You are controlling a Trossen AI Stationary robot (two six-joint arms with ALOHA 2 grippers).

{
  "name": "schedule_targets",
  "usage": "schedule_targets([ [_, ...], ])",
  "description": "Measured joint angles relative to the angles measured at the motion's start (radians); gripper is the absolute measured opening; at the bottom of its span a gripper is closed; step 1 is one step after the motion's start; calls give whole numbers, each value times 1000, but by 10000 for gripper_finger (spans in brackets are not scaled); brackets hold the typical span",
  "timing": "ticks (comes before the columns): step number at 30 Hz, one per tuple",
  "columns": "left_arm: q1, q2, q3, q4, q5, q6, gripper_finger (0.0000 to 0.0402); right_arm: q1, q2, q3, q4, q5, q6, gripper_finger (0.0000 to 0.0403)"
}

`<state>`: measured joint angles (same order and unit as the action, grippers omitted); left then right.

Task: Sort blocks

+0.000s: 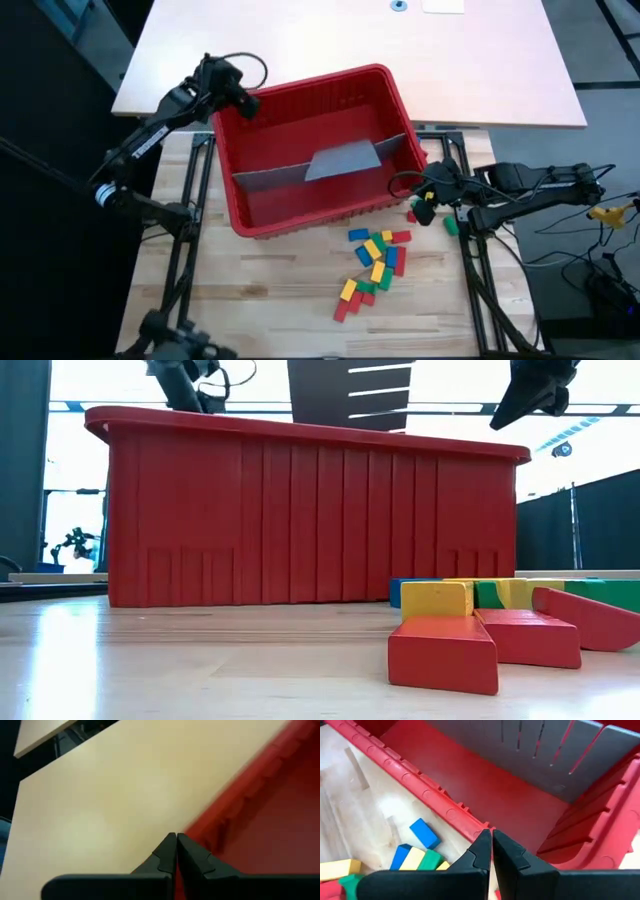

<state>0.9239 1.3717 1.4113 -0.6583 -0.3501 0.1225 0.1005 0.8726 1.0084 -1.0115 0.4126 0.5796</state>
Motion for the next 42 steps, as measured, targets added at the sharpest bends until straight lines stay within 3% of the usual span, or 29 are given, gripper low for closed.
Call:
schedule_targets([
  [5,78,58,5,130,53,-7,0,6,2,0,9,-71,-1,0],
  [9,122,118,44,141,84,-11,0,16,6,0,14,-113,-3,0],
  [14,144,193,82,82,133,-12,0,18,8,0,15,-117,-3,0],
  [24,146,235,97,-92,130,-12,0,18,8,0,5,-98,-3,0],
  [31,144,215,94,-135,150,-12,0,18,8,0,-168,-97,11,0],
  [42,144,216,92,-184,163,-23,0,17,8,0,-309,65,92,0],
])
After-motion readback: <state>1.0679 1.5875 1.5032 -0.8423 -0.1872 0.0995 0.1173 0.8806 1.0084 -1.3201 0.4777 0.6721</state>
